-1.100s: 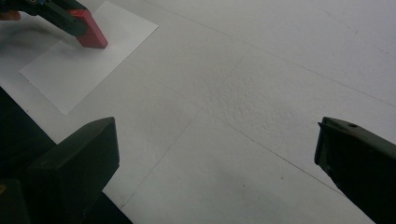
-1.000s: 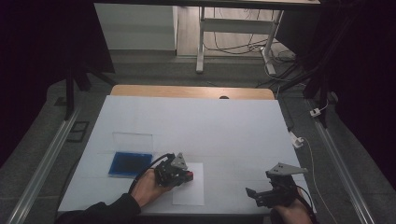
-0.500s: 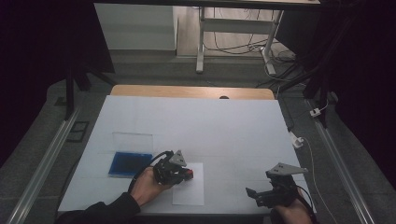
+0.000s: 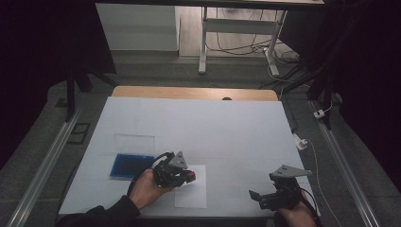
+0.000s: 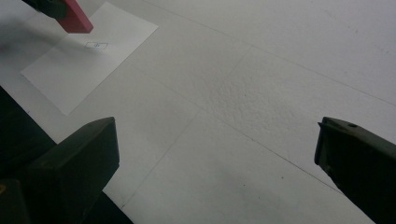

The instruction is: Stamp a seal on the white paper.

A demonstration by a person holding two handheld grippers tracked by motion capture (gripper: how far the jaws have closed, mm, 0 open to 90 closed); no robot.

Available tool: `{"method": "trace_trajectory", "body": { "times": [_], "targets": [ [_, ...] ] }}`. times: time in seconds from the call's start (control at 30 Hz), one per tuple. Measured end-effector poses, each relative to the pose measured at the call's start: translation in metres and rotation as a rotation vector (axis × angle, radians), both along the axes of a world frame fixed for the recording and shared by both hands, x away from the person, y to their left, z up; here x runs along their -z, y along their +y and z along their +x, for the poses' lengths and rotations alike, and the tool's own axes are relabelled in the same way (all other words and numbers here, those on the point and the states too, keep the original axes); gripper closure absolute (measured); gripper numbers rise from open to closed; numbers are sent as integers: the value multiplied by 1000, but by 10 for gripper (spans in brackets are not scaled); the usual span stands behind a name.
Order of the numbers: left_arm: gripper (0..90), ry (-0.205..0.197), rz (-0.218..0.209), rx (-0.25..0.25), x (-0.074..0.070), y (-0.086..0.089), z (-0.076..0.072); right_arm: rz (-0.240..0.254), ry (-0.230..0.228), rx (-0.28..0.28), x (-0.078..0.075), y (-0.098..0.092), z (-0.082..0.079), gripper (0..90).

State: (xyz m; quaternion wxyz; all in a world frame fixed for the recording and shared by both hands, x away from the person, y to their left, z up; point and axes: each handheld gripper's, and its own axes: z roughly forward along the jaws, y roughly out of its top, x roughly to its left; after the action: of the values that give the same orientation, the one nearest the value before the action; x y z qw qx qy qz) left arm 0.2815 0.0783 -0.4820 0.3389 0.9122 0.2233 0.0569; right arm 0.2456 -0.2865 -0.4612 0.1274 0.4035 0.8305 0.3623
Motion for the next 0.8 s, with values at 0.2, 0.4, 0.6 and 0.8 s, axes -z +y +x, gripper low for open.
{"method": "trace_trajectory", "body": {
  "times": [0.2,0.4,0.6,0.8],
  "targets": [
    [796,-3,-20,-9,-6,6,-2,1,0,1,0,0,0,0],
    [795,2,-33,-11,-11,13,-2,2,1,3,0,0,0,0],
    [795,1,-42,-13,-16,20,-4,1,1,3,0,0,0,0],
    [796,2,-51,-31,-18,25,-4,0,-1,5,0,0,-1,10]
  ]
}}
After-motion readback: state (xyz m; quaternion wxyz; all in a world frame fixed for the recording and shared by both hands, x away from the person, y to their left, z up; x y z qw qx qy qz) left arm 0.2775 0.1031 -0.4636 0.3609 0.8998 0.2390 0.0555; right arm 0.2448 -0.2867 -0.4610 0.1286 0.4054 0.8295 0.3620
